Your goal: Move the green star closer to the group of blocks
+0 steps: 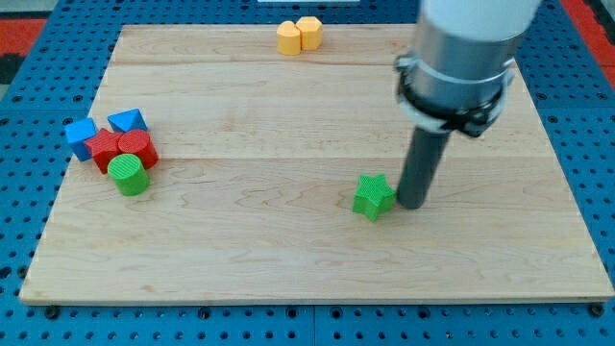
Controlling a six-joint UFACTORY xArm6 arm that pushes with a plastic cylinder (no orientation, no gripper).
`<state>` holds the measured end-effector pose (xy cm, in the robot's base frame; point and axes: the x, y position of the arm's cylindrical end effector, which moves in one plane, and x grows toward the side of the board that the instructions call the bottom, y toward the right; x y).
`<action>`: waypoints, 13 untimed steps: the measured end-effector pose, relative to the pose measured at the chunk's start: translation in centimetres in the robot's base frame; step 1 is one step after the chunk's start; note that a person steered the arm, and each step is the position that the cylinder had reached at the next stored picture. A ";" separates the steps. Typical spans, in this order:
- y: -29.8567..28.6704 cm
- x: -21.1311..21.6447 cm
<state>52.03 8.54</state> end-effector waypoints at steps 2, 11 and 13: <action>-6.6 -0.4; -20.1 -0.3; -12.9 0.7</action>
<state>52.69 -4.35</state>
